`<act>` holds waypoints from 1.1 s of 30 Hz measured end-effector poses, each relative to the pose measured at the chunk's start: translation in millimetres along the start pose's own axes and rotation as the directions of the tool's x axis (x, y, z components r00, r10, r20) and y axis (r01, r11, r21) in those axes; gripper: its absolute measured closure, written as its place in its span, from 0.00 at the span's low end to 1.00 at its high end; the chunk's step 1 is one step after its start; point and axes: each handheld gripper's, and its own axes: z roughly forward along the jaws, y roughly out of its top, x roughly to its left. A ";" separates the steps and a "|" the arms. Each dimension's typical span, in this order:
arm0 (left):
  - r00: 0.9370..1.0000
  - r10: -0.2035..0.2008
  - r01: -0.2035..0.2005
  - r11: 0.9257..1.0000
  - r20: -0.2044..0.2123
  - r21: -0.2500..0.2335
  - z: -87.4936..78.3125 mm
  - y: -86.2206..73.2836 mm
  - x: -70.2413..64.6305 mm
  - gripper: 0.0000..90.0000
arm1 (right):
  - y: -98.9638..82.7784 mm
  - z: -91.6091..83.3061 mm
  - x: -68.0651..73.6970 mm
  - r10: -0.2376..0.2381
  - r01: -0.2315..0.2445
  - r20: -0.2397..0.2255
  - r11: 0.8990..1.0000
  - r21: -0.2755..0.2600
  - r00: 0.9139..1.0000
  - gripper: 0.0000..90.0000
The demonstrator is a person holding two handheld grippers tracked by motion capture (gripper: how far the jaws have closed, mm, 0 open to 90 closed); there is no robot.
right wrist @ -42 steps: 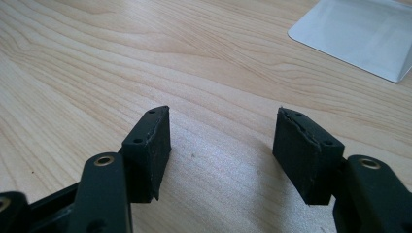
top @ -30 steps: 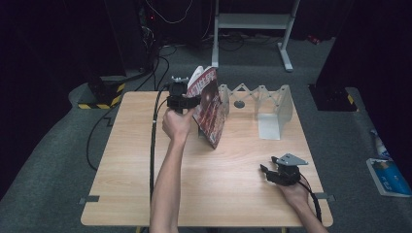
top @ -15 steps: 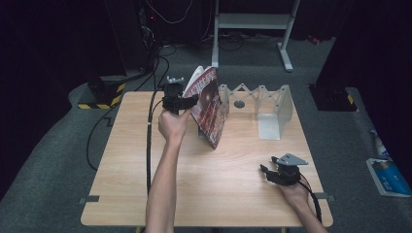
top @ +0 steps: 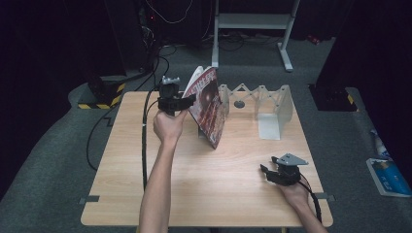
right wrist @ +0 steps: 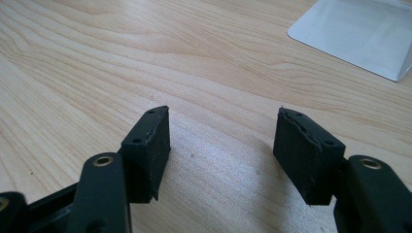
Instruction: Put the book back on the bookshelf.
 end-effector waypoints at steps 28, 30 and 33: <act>0.998 0.031 -0.029 0.998 0.046 -0.052 -35.6 -5.0 3.7 0.59 | 0.0 0.1 -0.1 0.000 0.000 0.000 1.000 0.000 1.000 0.42; 0.998 0.021 -0.018 0.998 0.051 -0.055 -37.5 -6.8 5.6 0.60 | 0.0 0.1 0.0 0.001 -0.001 0.000 1.000 0.000 1.000 0.42; 0.998 0.020 -0.017 0.998 0.052 -0.058 -41.8 -9.3 7.4 0.60 | 0.0 0.1 0.0 0.002 -0.002 -0.001 1.000 0.000 1.000 0.42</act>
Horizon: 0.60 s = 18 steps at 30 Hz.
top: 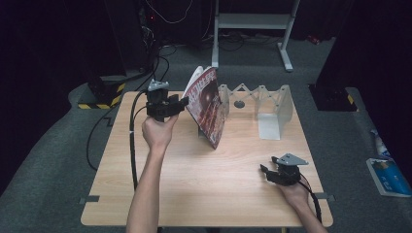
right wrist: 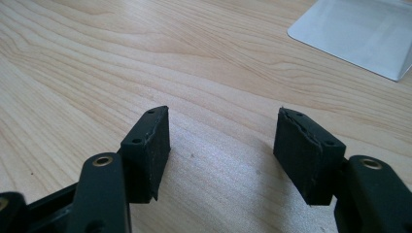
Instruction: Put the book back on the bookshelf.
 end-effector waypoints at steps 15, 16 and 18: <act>1.000 -0.004 0.003 0.999 -0.012 -0.039 -34.7 -2.9 8.7 0.60 | -0.1 -0.1 0.3 0.001 -0.001 0.002 1.000 0.000 1.000 0.42; 1.000 -0.008 0.007 0.999 -0.011 -0.043 -36.8 -3.3 9.4 0.60 | -0.1 -0.1 0.2 0.000 0.000 0.002 1.000 0.000 1.000 0.42; 1.000 -0.011 0.011 0.999 -0.011 -0.047 -40.6 -4.7 11.1 0.60 | -0.1 -0.1 0.2 0.001 -0.001 0.002 1.000 0.000 1.000 0.42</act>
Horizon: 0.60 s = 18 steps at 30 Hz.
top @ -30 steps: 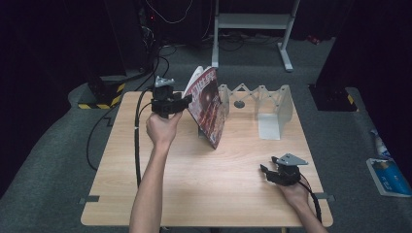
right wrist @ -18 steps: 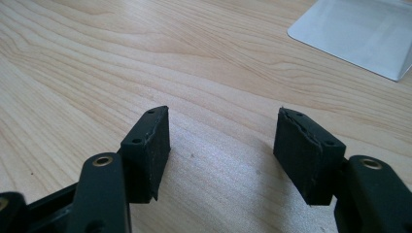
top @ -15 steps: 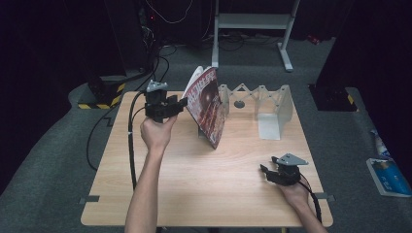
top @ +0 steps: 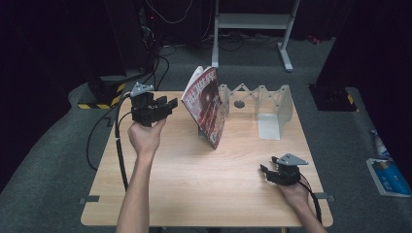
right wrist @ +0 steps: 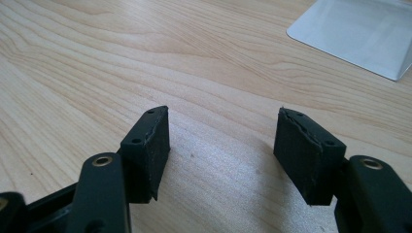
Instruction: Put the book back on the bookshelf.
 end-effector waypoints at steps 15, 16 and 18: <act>1.000 -0.025 0.024 0.999 -0.015 -0.040 -28.0 -13.8 12.4 0.60 | 0.0 0.0 -0.1 0.000 0.000 0.001 1.000 0.000 1.000 0.42; 1.000 -0.026 0.026 0.999 -0.015 -0.041 -29.7 -15.0 13.4 0.60 | 0.0 0.1 -0.1 0.000 0.000 0.001 1.000 0.000 1.000 0.42; 0.999 -0.031 0.030 0.999 -0.020 -0.043 -32.7 -17.6 15.8 0.60 | 0.0 0.1 -0.1 0.000 0.000 0.002 1.000 0.000 1.000 0.42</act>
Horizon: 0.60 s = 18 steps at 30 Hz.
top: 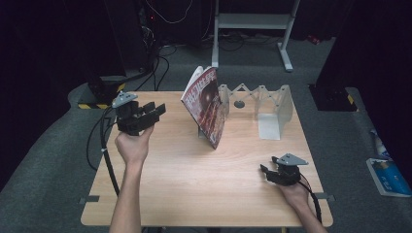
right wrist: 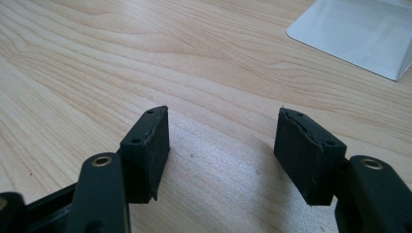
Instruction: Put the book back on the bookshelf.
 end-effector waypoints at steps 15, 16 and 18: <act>1.000 -0.015 0.014 1.000 -0.018 -0.025 -22.2 -19.1 11.8 0.60 | 0.0 0.0 0.0 0.000 0.000 0.000 1.000 0.000 1.000 0.42; 1.000 -0.016 0.016 1.000 -0.018 -0.025 -22.9 -20.0 12.0 0.60 | 0.0 0.0 0.0 0.000 0.000 0.000 1.000 0.000 1.000 0.42; 1.000 -0.016 0.016 1.000 -0.021 -0.026 -23.7 -21.4 12.5 0.60 | 0.0 0.0 0.0 0.000 0.000 0.001 1.000 0.000 1.000 0.42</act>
